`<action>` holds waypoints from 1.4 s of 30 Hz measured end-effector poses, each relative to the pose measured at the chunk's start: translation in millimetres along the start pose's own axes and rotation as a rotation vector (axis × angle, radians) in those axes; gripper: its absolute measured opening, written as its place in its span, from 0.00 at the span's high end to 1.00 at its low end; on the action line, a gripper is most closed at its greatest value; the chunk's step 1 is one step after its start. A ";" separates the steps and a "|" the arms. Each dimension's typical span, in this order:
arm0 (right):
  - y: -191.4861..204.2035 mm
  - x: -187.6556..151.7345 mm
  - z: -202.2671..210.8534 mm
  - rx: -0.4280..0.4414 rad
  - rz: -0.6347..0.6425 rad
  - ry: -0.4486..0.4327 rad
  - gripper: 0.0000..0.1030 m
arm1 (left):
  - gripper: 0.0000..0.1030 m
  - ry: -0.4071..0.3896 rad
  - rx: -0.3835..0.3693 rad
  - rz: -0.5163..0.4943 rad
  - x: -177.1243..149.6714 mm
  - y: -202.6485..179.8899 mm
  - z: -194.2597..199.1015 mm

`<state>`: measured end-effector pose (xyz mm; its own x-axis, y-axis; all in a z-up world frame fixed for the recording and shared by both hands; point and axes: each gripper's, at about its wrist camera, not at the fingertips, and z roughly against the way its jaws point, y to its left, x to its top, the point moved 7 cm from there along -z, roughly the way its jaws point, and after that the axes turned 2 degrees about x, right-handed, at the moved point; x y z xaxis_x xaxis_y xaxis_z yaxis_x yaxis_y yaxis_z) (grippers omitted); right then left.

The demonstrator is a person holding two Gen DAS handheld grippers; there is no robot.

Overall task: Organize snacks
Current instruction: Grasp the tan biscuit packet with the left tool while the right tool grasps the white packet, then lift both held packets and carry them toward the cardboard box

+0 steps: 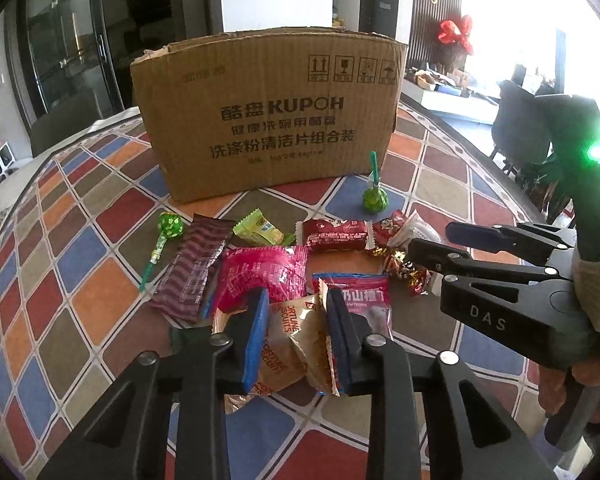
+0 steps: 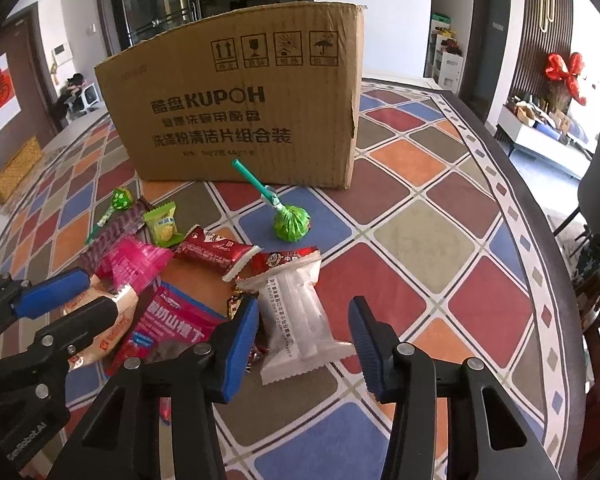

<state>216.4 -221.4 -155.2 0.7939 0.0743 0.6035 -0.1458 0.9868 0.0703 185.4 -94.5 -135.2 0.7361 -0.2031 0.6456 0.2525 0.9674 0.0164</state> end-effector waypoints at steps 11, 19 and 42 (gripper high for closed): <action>9.1 -2.3 8.8 0.016 0.008 -0.002 0.73 | 0.98 -0.021 -0.050 0.031 3.8 2.3 10.0; 19.6 -4.4 36.3 0.037 -0.001 -0.043 0.73 | 0.98 -0.067 -0.093 0.056 3.7 4.6 30.8; 40.4 -61.7 62.4 0.093 -0.048 0.013 0.73 | 0.32 -0.030 0.000 -0.065 -48.5 -2.2 37.5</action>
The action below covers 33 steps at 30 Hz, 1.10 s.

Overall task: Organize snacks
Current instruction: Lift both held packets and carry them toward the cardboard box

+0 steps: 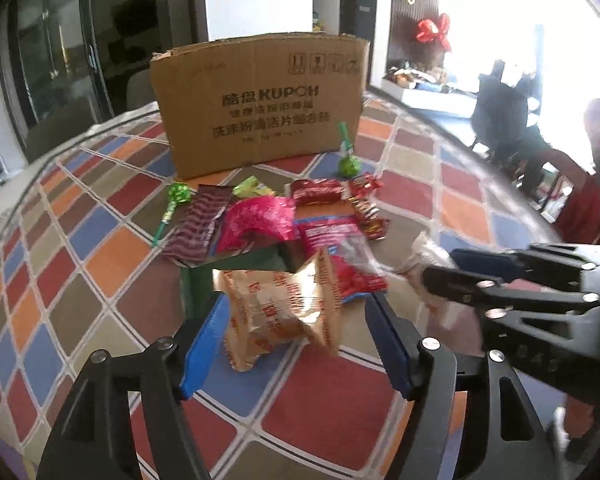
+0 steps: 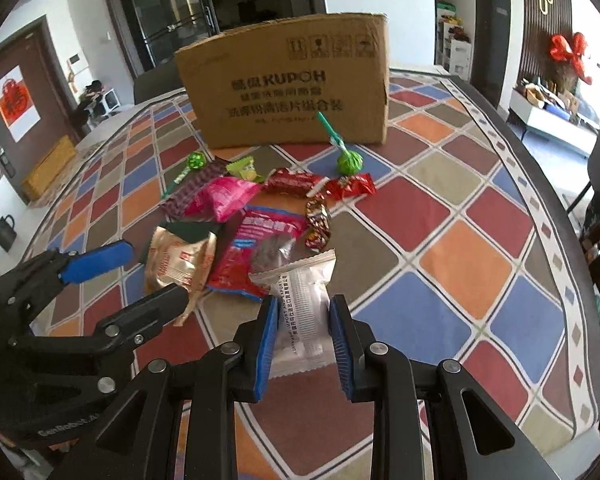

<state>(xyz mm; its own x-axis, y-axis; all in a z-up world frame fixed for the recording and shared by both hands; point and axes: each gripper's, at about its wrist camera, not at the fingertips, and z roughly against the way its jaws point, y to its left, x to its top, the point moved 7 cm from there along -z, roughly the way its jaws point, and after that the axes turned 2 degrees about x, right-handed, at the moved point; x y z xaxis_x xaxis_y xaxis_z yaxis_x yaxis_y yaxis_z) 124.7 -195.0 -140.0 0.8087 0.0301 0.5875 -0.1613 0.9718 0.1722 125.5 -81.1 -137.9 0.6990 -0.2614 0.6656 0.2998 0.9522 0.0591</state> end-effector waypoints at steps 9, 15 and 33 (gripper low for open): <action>2.1 -3.5 -10.1 0.001 -0.009 0.025 0.73 | 0.29 0.003 0.074 -0.017 1.6 7.5 -18.9; 3.5 -1.7 -13.2 -0.005 -0.005 0.030 0.73 | 0.36 0.017 0.030 0.027 1.2 12.2 -25.8; 12.7 5.9 0.1 0.002 0.009 -0.001 0.73 | 0.61 -0.050 -0.038 0.075 19.3 14.4 6.0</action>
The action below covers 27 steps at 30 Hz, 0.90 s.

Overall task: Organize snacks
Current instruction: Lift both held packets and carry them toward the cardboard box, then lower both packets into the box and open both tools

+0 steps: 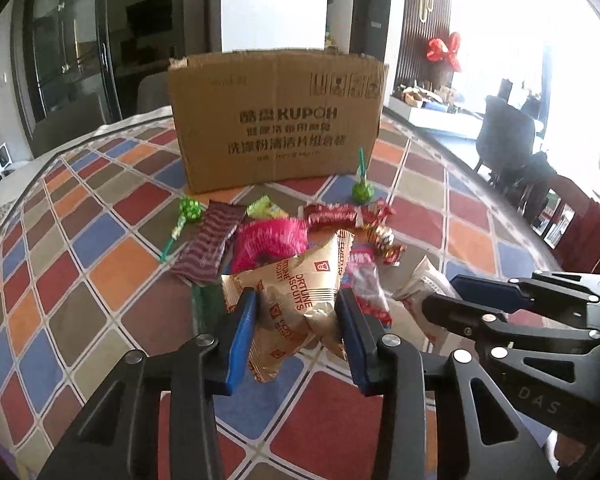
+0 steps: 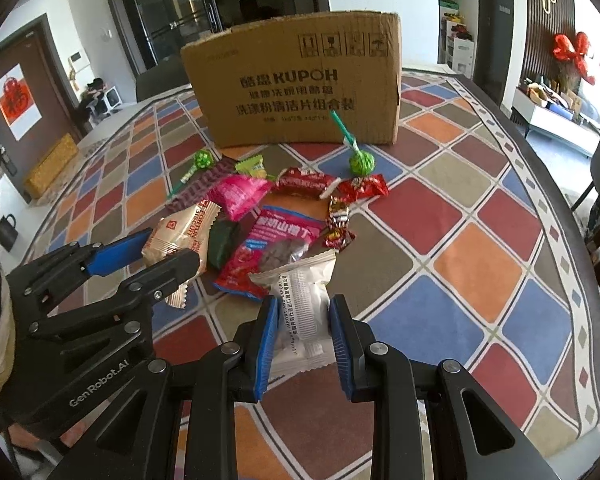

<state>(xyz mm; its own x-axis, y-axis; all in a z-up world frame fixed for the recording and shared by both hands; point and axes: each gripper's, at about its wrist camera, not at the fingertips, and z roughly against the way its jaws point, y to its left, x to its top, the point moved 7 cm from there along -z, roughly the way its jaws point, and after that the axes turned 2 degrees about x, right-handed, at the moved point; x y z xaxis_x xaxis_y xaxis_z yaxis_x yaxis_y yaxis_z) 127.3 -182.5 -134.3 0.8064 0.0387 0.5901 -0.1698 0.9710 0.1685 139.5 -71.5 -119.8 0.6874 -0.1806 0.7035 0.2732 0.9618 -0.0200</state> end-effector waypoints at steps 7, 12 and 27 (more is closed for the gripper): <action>3.1 23.9 15.9 -0.005 0.015 -0.064 0.73 | 0.61 -0.049 0.015 0.015 25.8 6.8 14.5; 3.7 54.7 29.2 -0.018 0.035 -0.141 0.73 | 0.61 -0.078 0.027 0.027 47.1 13.9 20.0; -6.8 155.8 38.7 -0.015 0.048 -0.268 0.73 | 0.61 -0.173 0.020 0.020 154.5 35.4 21.2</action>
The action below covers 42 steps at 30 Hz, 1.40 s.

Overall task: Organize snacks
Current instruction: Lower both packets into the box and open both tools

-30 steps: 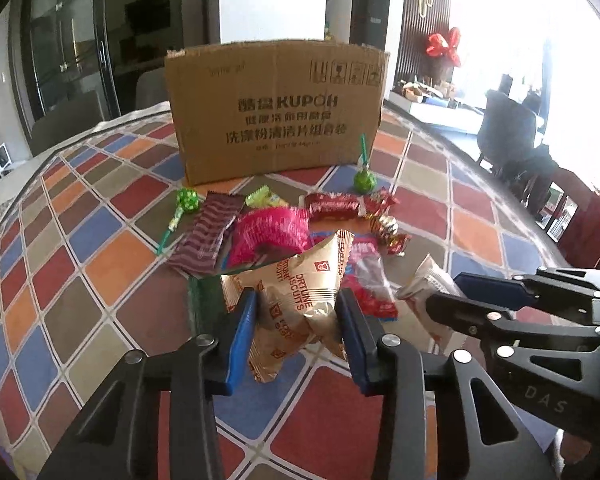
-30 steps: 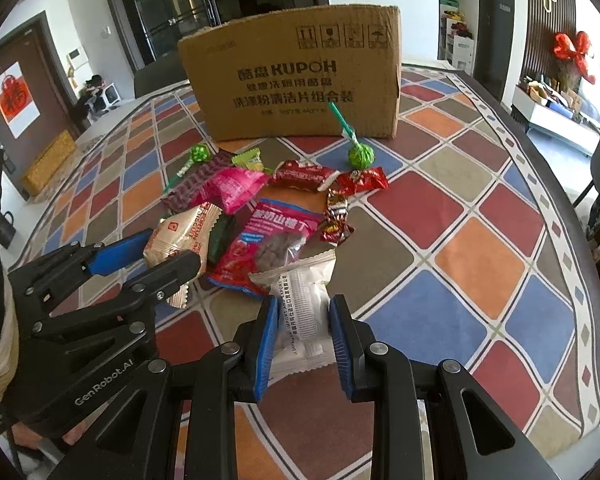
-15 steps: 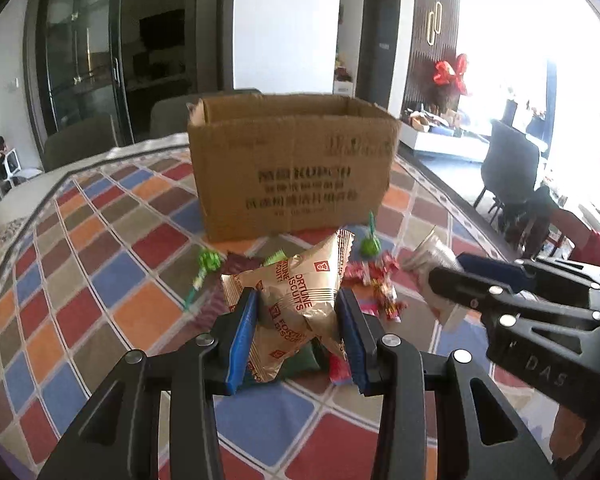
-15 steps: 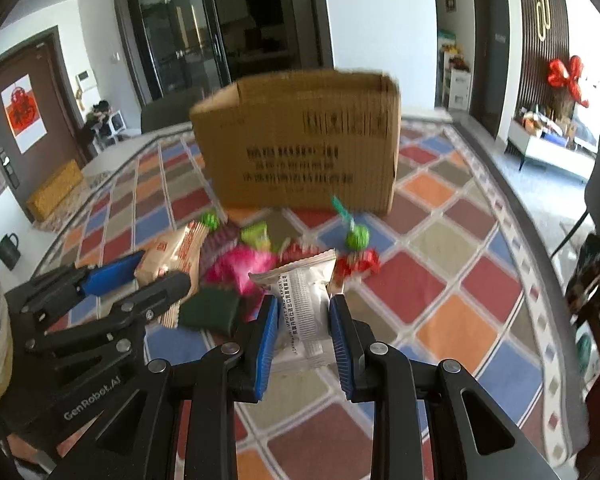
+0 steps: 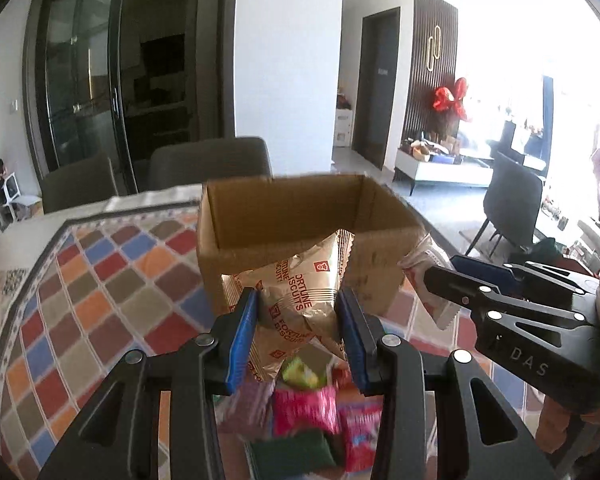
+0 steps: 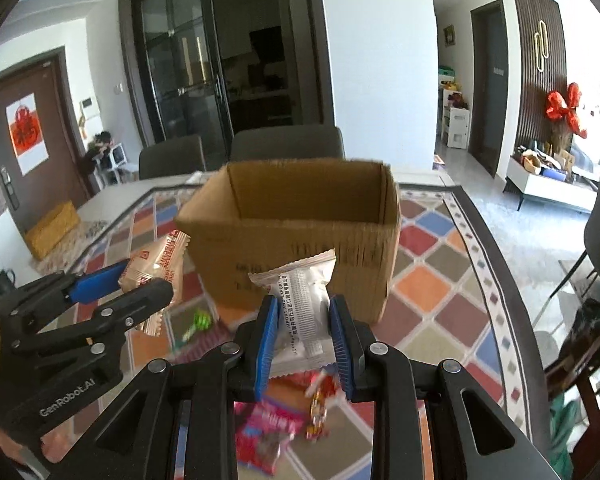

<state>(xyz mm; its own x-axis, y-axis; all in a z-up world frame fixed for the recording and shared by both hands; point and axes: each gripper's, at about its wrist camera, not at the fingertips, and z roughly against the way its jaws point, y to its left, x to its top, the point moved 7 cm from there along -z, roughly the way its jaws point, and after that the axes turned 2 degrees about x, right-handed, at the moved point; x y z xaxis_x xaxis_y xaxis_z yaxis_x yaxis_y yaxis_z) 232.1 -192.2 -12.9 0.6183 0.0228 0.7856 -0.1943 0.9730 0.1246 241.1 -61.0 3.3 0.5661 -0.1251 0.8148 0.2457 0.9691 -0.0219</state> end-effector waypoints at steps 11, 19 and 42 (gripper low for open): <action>-11.1 65.3 -37.6 -0.011 0.010 -0.015 0.73 | 0.61 0.011 0.029 -0.039 65.1 12.9 -44.2; -27.6 83.3 -82.7 0.002 -0.029 0.056 0.73 | 0.61 0.103 0.022 -0.018 79.8 19.4 -91.4; -44.5 87.0 -92.0 -0.056 -0.051 0.089 0.48 | 0.25 0.123 0.108 -0.047 76.1 22.1 -86.6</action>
<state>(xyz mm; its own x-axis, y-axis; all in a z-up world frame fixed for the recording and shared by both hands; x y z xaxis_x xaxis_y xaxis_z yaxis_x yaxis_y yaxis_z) 364.6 -212.4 -5.8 0.6919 -0.0095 0.7219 -0.1190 0.9847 0.1270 357.7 -67.5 14.7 0.6493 -0.1896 0.7365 0.1917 0.9780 0.0828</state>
